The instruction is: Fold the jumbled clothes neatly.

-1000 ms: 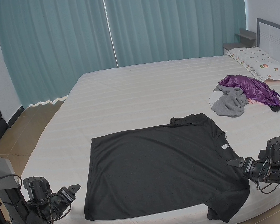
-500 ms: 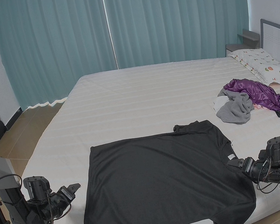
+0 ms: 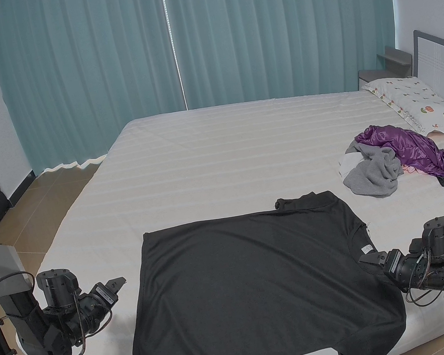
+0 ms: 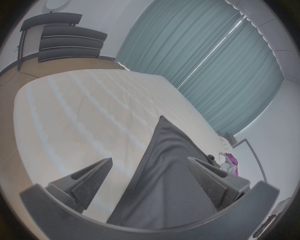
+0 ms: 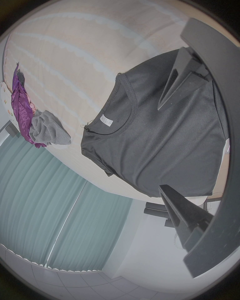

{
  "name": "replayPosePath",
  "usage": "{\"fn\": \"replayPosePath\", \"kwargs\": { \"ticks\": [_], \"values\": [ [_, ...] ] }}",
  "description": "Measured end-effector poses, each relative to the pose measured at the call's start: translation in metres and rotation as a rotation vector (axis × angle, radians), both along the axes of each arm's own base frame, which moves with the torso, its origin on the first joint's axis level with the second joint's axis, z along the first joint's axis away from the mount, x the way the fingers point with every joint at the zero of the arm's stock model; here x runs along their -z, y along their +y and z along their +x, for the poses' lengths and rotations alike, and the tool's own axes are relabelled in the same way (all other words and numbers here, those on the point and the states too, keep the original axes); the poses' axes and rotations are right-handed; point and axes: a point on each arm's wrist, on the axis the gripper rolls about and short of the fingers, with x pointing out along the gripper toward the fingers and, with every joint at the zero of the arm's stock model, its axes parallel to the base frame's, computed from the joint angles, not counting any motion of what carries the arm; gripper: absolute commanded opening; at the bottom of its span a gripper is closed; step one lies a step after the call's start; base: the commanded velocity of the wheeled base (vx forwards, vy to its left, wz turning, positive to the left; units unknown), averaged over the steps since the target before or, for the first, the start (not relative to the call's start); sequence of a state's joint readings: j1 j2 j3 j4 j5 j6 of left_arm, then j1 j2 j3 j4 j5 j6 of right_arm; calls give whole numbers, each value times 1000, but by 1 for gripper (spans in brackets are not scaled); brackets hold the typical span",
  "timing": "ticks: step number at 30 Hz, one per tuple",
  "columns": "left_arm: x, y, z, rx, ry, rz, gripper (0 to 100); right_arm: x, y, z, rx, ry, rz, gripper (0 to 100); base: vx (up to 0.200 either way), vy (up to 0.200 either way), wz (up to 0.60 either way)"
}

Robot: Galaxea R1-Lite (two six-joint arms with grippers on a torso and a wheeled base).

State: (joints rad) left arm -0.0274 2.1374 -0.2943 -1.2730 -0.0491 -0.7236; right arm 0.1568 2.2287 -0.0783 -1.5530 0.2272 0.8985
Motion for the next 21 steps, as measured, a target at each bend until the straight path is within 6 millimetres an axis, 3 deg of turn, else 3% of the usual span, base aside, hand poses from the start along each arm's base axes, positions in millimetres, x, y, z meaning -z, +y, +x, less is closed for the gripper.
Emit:
{"fn": "replayPosePath", "kwargs": {
  "ticks": [9,15,21],
  "values": [
    [-14,-1,52,1,-132,-4,100,0,1,0,-3,11,36,100,0,0,0],
    [-20,-3,104,30,-205,-19,100,1,1,1,-6,20,57,100,0,0,0],
    [-12,-6,157,62,-242,-32,100,4,2,3,-6,29,65,100,0,0,0]
  ]
}}
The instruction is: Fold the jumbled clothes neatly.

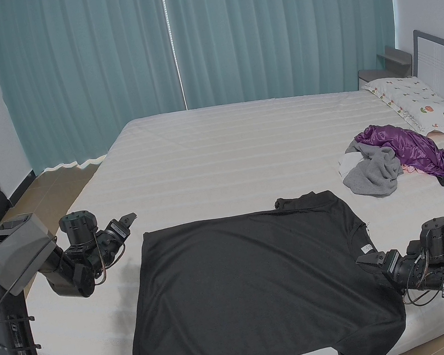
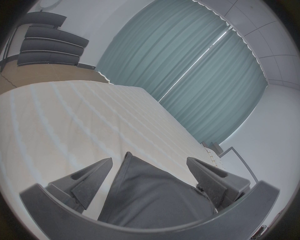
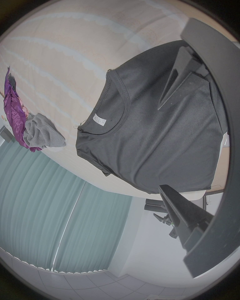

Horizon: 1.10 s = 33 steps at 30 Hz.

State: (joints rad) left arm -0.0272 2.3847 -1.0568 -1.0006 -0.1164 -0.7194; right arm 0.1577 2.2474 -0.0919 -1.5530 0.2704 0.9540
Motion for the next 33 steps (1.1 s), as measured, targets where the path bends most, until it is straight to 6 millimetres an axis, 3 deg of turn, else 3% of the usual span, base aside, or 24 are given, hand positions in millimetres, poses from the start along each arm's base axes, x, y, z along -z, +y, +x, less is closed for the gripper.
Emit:
{"fn": "replayPosePath", "kwargs": {
  "ticks": [8,13,20,33],
  "values": [
    [20,-7,54,49,34,-12,100,6,0,2,1,19,4,100,0,0,0],
    [40,-15,74,83,69,-10,100,10,0,4,1,30,5,100,0,0,0],
    [66,-21,84,107,101,28,100,14,2,3,-5,46,2,100,0,0,0],
    [78,-20,99,16,64,72,100,16,2,3,-8,54,1,100,0,0,0]
  ]
}}
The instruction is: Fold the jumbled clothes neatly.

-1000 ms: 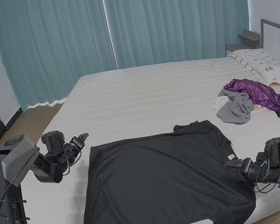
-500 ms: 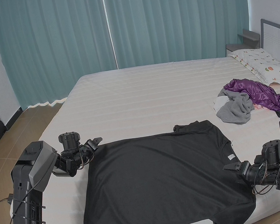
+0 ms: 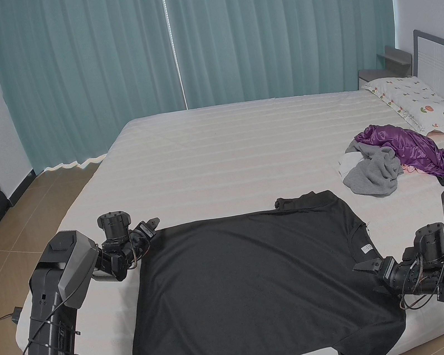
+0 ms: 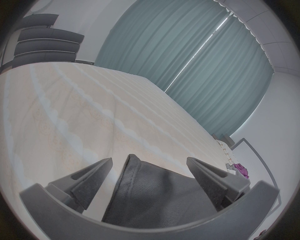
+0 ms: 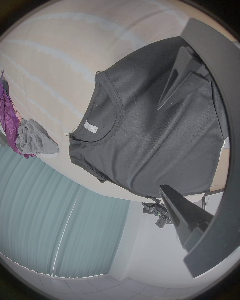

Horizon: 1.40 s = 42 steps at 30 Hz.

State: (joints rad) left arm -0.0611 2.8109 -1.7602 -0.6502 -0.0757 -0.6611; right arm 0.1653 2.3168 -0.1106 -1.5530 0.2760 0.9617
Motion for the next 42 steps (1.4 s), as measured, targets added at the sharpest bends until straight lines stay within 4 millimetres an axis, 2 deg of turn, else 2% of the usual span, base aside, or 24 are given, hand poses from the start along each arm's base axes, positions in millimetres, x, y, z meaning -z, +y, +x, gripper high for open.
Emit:
{"fn": "replayPosePath", "kwargs": {
  "ticks": [1,2,8,23,34,35,42],
  "values": [
    [1,0,0,0,1,0,100,0,0,0,0,0,0,100,0,0,0],
    [2,0,0,-1,4,1,0,0,0,0,1,0,0,100,0,0,0],
    [6,0,1,-2,20,1,0,0,0,0,1,1,0,100,0,0,0],
    [-4,7,15,-118,-62,29,0,0,0,0,0,2,0,100,0,0,0],
    [2,8,17,-124,-60,32,0,0,0,-1,0,3,0,100,0,0,0],
    [2,8,17,-124,-57,32,100,0,0,-1,0,3,0,100,0,0,0],
    [3,7,16,-123,-56,31,100,0,0,0,1,1,1,100,0,0,0]
  ]
}}
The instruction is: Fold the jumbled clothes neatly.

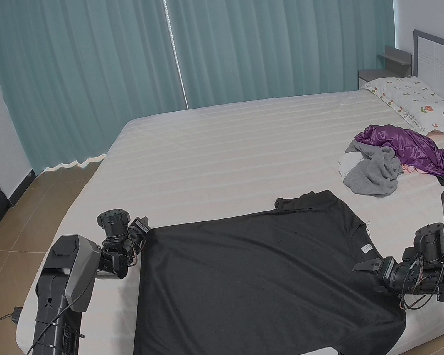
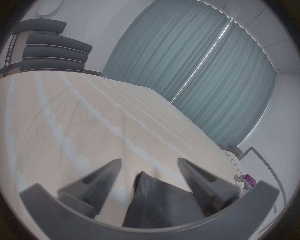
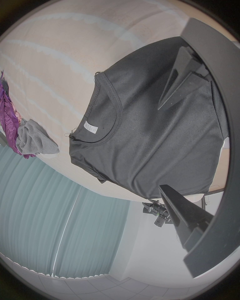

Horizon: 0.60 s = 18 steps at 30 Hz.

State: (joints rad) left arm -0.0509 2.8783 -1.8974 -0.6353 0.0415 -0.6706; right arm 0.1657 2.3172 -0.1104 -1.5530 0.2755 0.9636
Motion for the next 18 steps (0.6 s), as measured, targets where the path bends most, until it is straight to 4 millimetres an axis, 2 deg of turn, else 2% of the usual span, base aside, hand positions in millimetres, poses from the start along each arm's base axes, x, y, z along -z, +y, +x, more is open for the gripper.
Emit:
{"fn": "replayPosePath", "kwargs": {
  "ticks": [6,12,15,18],
  "values": [
    [1,0,-5,-12,24,-33,100,-3,0,2,2,-16,1,100,0,0,0],
    [-7,3,-25,-11,63,-105,100,-12,1,11,3,-85,3,100,0,0,0],
    [-14,4,-37,7,74,-137,100,-15,2,25,-3,-139,-10,100,0,0,0],
    [-22,5,-47,25,79,-164,100,-16,2,47,-11,-189,-45,100,0,0,0]
  ]
}}
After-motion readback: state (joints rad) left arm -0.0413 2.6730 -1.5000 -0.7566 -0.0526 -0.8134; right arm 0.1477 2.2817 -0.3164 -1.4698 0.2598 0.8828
